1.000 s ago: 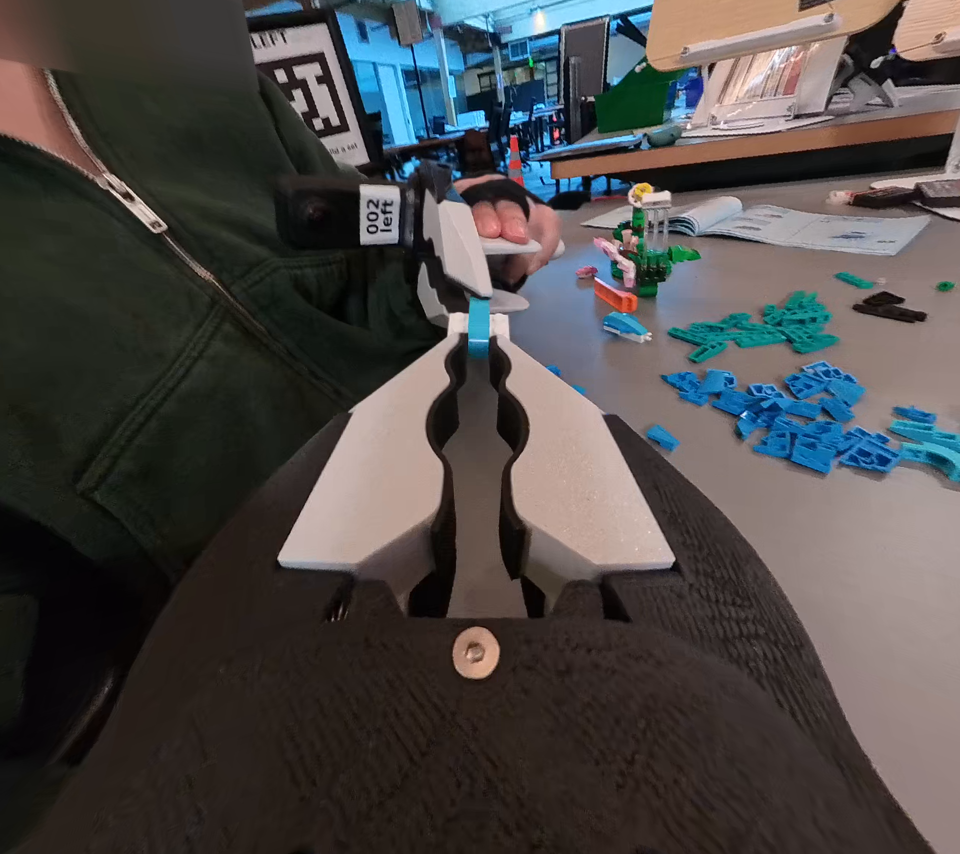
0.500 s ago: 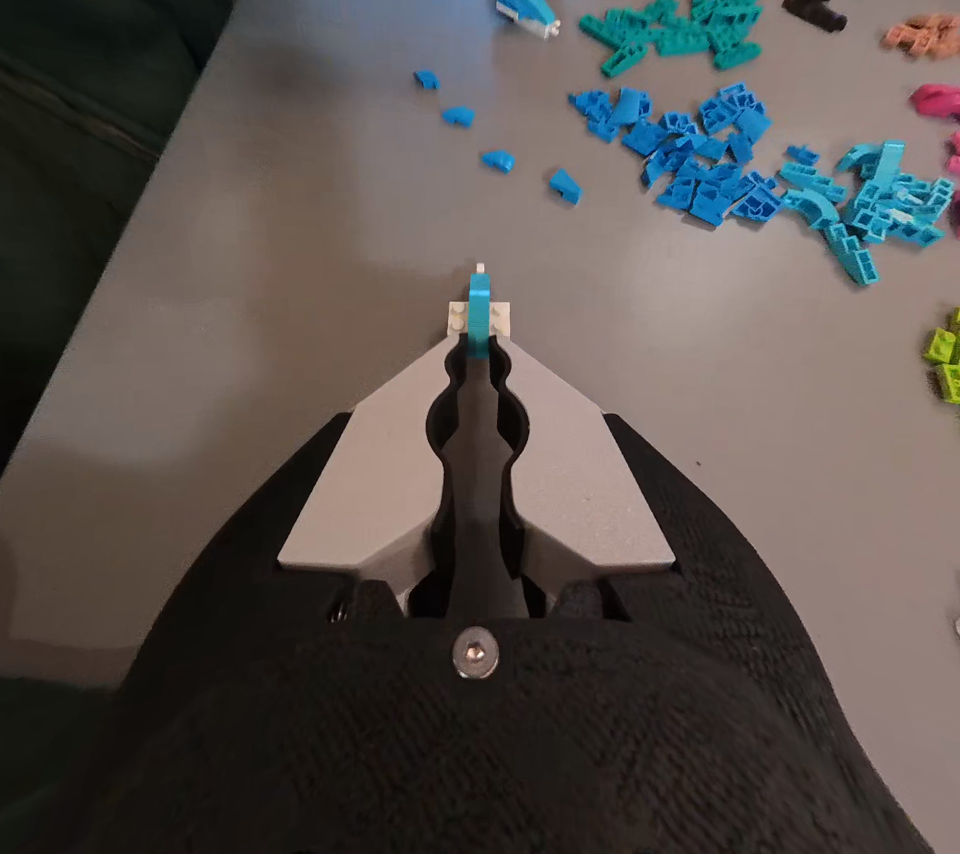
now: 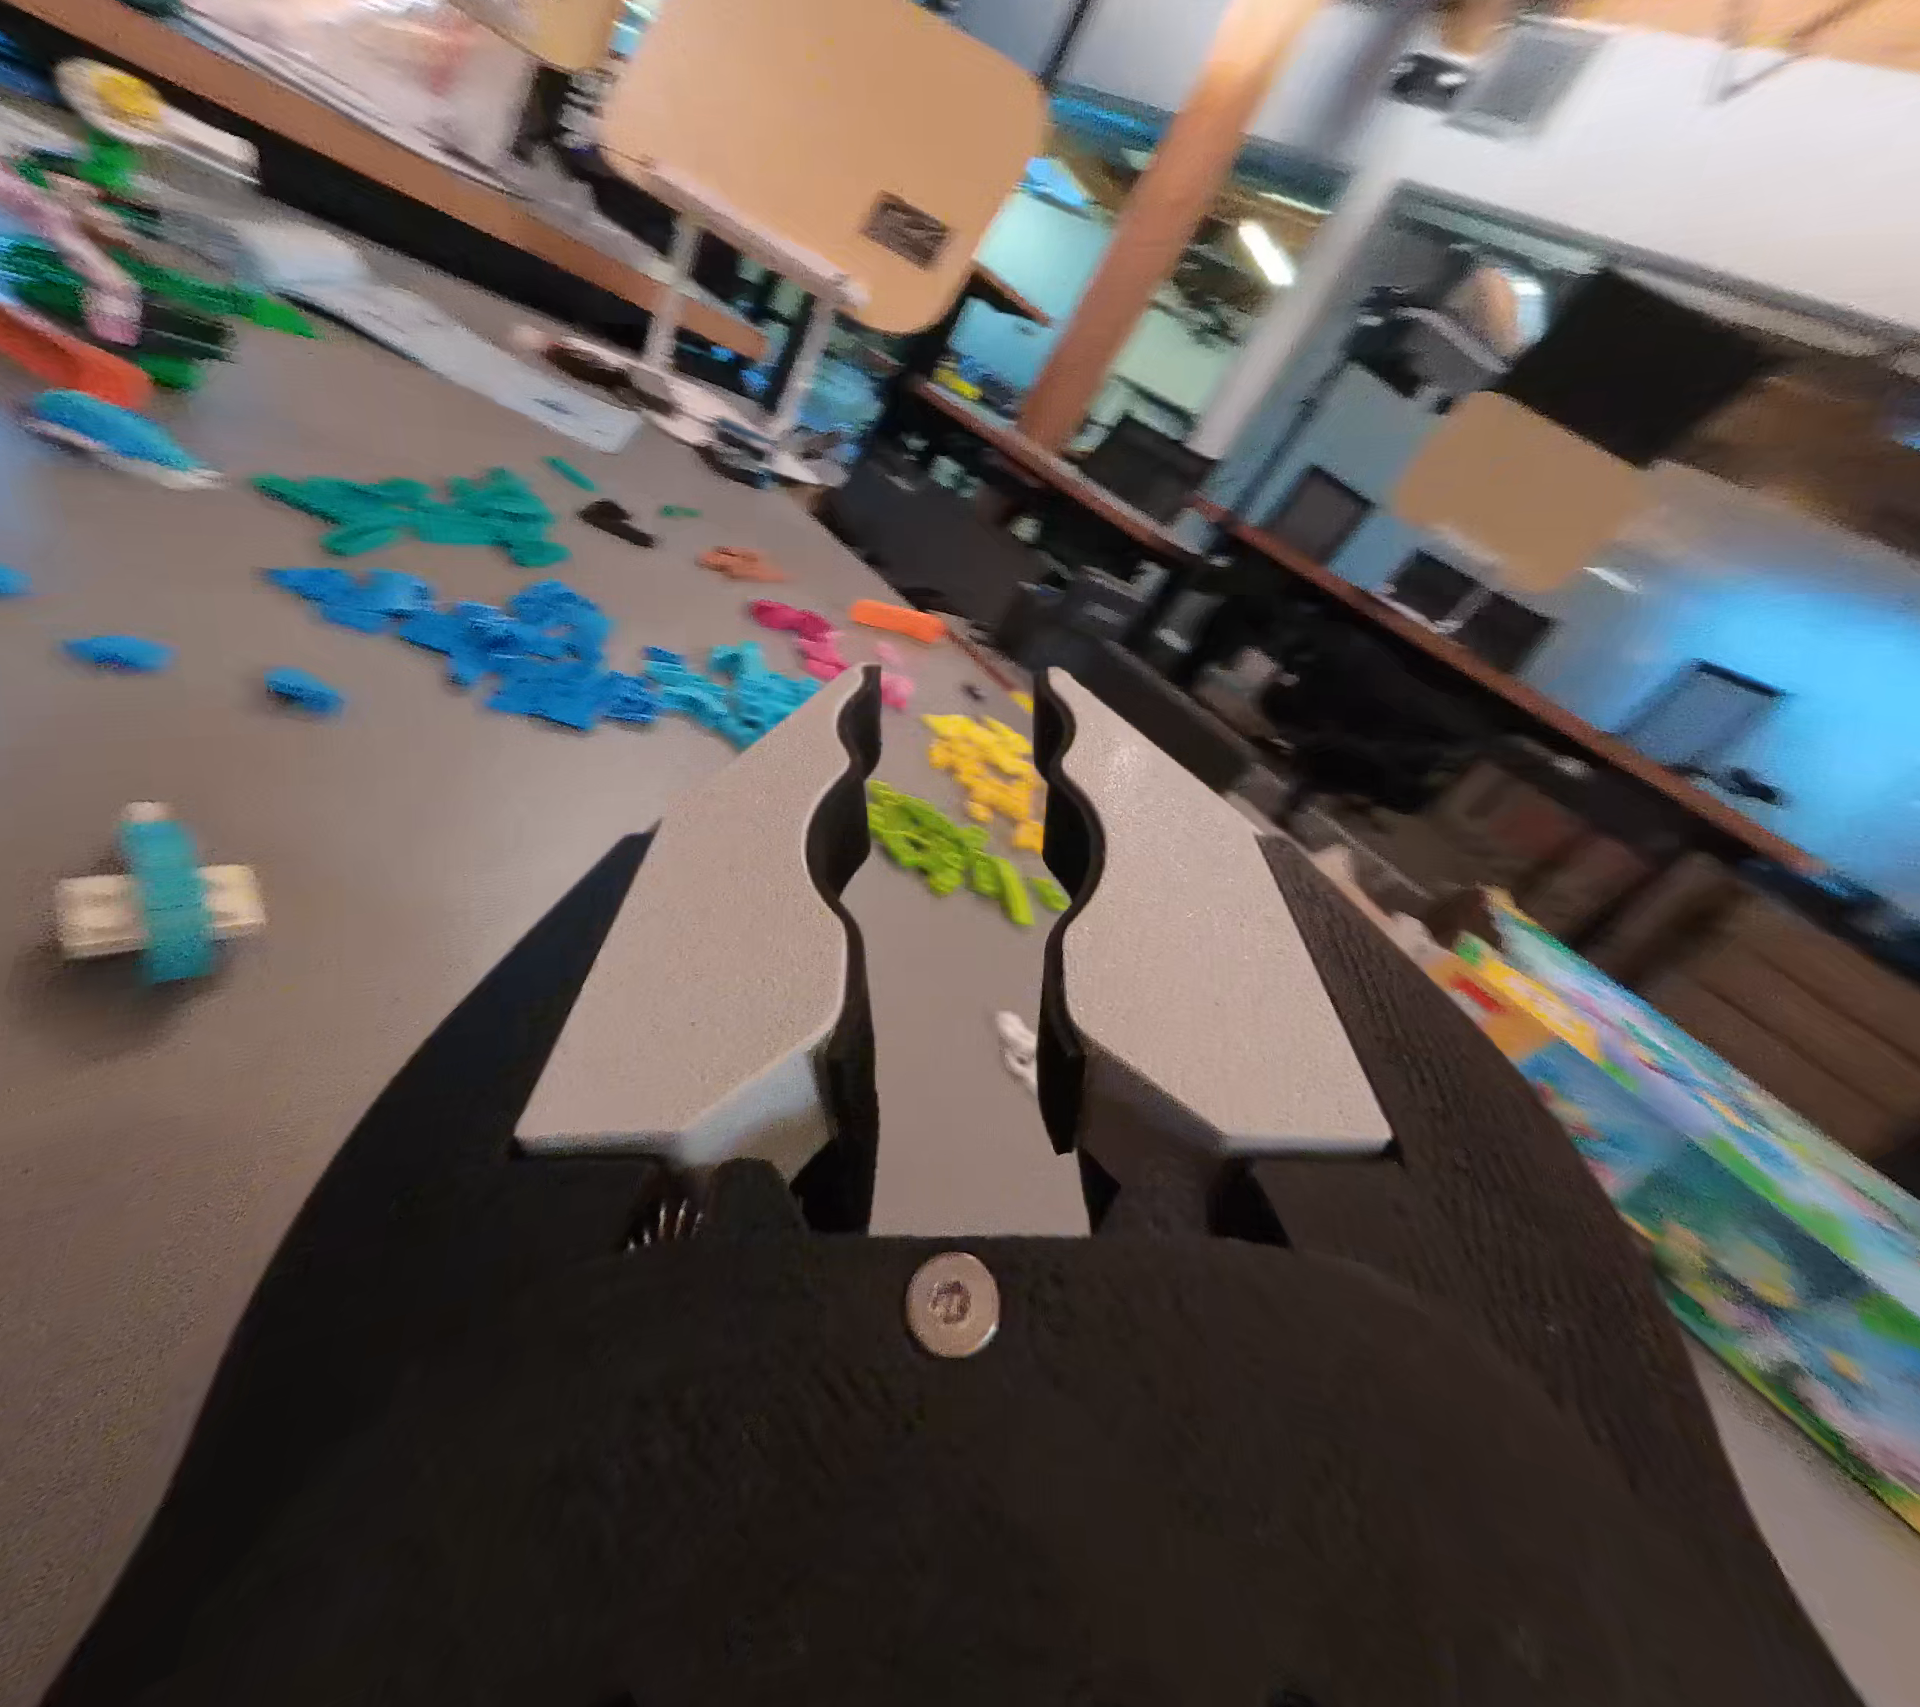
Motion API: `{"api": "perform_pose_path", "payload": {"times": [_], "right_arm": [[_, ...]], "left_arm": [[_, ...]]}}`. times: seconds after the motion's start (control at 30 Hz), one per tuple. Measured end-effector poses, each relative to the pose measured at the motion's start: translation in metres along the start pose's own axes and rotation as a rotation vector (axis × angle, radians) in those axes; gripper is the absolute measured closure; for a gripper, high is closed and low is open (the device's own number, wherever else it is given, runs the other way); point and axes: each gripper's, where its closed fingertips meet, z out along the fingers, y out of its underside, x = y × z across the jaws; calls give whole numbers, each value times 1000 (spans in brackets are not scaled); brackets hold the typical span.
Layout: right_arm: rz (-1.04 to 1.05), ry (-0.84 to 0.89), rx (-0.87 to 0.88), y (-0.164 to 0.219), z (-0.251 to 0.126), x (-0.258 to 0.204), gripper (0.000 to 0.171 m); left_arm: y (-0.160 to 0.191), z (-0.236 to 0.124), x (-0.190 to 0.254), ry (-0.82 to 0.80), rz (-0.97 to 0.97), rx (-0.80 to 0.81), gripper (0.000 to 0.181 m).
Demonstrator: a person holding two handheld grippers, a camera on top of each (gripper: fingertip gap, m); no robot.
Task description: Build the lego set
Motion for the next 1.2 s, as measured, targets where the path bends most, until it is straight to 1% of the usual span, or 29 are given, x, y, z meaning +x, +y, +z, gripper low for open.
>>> {"api": "perform_pose_path", "payload": {"times": [0.07,0.17,0.27,0.4,0.63,0.77,0.9,0.97,1.03,1.1,1.2], "right_arm": [[-70,60,-43,7,0,7,147],[-195,146,-100,13,2,13,149],[-220,208,-157,21,2,23,149],[-254,236,-231,33,4,27,149],[-275,274,-324,48,4,35,149],[-283,287,-357,53,4,37,149],[-282,304,-374,55,2,40,149],[-285,309,-385,57,2,41,149],[-289,315,-396,59,1,43,149],[-286,321,-407,61,1,44,149],[-283,311,-404,61,1,43,149]], "left_arm": [[11,-2,-26,-40,-18,18,136],[42,-1,-74,-130,-114,-16,131],[73,0,-103,-170,-111,-66,127],[104,-1,-102,-117,-46,-126,127],[126,-3,-92,-43,-14,-154,126],[120,-1,-85,1,20,-128,127],[119,-3,-90,-6,-1,-122,127],[115,-3,-92,-5,37,-113,127],[106,-1,-93,-6,77,-96,126],[89,2,-89,0,116,-61,125],[65,0,-64,58,151,-19,125]]}}
